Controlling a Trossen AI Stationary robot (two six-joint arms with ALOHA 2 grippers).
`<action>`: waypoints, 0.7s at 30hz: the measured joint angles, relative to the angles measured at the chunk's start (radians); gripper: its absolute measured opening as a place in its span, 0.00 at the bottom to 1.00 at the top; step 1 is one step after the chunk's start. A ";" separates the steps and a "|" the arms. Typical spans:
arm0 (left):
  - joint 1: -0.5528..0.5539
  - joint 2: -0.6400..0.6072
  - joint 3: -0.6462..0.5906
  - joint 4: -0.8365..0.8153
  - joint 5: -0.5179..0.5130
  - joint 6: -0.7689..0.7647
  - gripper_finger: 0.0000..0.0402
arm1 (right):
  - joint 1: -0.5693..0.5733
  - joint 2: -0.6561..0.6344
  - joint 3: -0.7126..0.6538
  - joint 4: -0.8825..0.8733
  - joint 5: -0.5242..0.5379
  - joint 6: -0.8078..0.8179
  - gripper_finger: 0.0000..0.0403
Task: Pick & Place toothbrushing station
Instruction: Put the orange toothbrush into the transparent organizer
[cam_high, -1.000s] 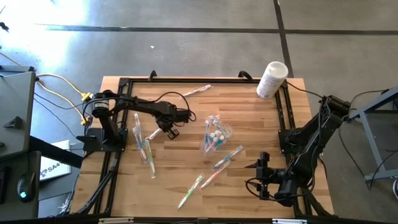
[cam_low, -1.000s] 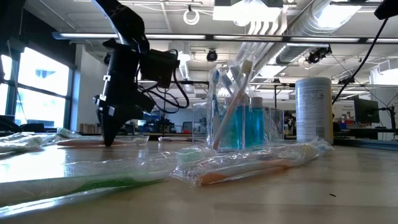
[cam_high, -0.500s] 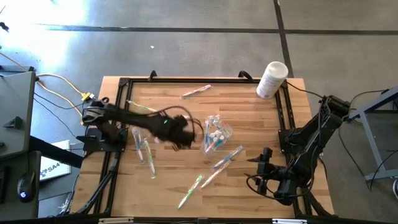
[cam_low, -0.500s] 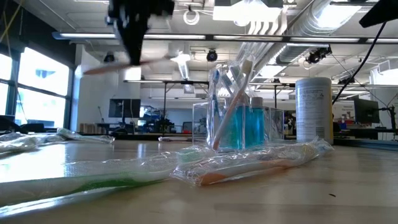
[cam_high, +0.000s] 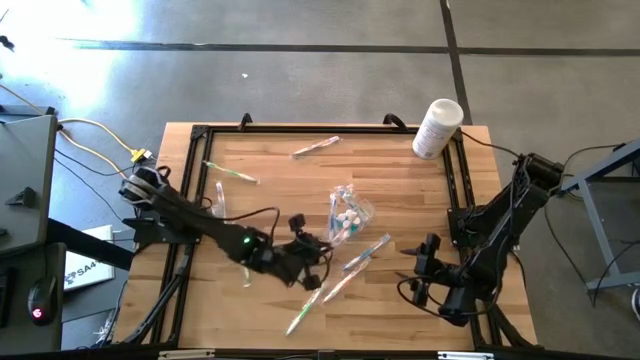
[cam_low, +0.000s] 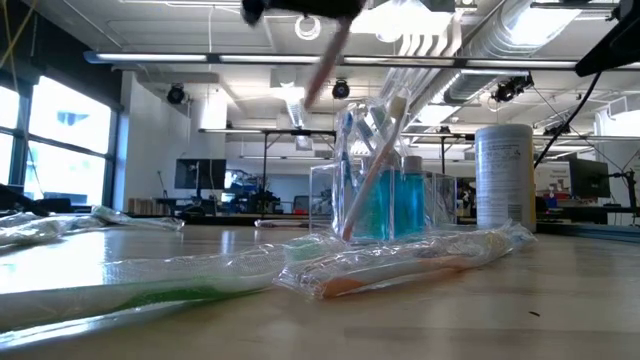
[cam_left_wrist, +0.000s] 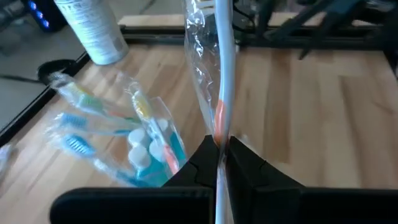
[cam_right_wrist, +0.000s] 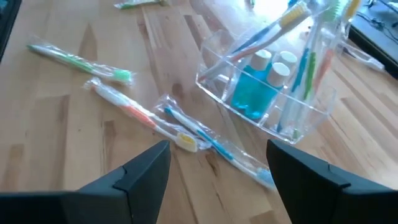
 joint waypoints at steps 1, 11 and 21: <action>0.018 0.003 -0.045 0.090 0.013 0.030 0.01 | 0.000 0.000 -0.003 0.000 0.000 0.000 0.64; 0.163 -0.002 -0.328 0.694 0.132 0.126 0.01 | -0.002 0.000 -0.004 0.001 0.007 -0.003 0.64; 0.180 0.000 -0.443 0.833 0.138 0.115 0.01 | -0.002 0.000 -0.004 0.024 0.006 -0.003 0.64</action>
